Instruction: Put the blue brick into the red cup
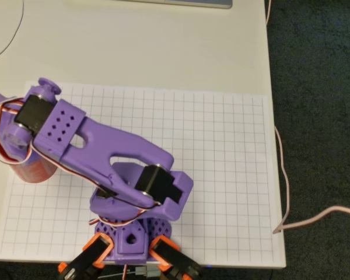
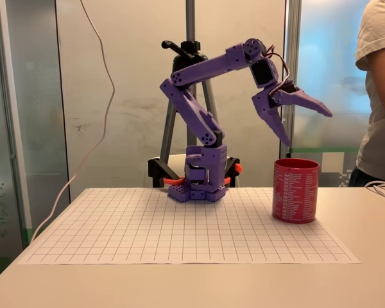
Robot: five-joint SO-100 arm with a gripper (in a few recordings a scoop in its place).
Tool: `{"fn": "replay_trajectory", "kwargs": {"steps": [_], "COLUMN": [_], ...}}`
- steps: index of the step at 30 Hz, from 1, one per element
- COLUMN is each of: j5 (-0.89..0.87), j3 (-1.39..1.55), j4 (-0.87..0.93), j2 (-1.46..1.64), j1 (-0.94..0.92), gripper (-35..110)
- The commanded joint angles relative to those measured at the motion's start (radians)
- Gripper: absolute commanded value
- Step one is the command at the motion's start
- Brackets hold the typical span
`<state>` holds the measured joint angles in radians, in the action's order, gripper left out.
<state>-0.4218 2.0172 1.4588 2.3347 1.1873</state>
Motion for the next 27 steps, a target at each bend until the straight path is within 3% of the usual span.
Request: {"fn": "replay_trajectory", "kwargs": {"steps": [1, 5, 7, 21, 27], "j5": [-0.012, -0.015, -0.02, 0.009, 0.187], "j3": [0.0, 0.006, 0.0, 0.041, 0.206], "j4": [0.005, 0.002, -0.002, -0.049, -0.376], "j2": [0.031, 0.031, 0.029, 0.077, 0.112], "j1": [0.005, -0.006, -0.025, -0.084, -0.538], "gripper": [52, 50, 0, 0, 0]}}
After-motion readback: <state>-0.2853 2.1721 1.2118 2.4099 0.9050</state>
